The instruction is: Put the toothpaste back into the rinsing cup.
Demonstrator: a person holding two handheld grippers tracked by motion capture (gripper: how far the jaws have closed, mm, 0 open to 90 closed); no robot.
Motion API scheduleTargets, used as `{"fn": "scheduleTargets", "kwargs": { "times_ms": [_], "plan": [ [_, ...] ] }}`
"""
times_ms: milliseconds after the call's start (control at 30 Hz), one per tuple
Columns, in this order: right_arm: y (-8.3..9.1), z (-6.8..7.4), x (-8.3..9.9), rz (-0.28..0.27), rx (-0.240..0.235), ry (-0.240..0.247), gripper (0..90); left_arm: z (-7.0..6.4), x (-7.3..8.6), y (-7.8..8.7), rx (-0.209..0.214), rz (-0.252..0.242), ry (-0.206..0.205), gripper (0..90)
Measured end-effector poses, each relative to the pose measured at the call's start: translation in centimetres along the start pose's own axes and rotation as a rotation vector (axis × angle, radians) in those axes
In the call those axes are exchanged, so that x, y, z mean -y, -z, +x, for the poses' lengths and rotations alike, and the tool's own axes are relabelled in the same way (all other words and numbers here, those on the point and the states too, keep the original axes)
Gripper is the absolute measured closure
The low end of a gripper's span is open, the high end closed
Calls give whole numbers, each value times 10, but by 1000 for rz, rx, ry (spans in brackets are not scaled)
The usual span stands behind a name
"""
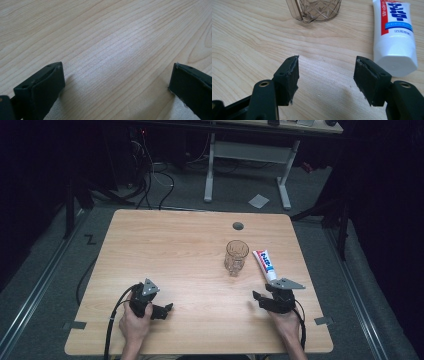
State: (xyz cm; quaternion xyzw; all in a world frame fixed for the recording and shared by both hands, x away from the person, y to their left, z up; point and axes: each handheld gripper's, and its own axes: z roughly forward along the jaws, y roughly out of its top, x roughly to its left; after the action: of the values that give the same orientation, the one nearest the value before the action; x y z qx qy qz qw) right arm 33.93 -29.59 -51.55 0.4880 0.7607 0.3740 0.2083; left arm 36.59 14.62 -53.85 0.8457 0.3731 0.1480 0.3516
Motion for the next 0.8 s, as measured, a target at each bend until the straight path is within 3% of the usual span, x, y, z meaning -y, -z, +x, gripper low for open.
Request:
{"fn": "scheduleTargets", "kwargs": {
  "times_ms": [800],
  "plan": [
    [14,-11,4,-21,35,-29,428,0,0,0,-1,0,-3,3]
  ]
}}
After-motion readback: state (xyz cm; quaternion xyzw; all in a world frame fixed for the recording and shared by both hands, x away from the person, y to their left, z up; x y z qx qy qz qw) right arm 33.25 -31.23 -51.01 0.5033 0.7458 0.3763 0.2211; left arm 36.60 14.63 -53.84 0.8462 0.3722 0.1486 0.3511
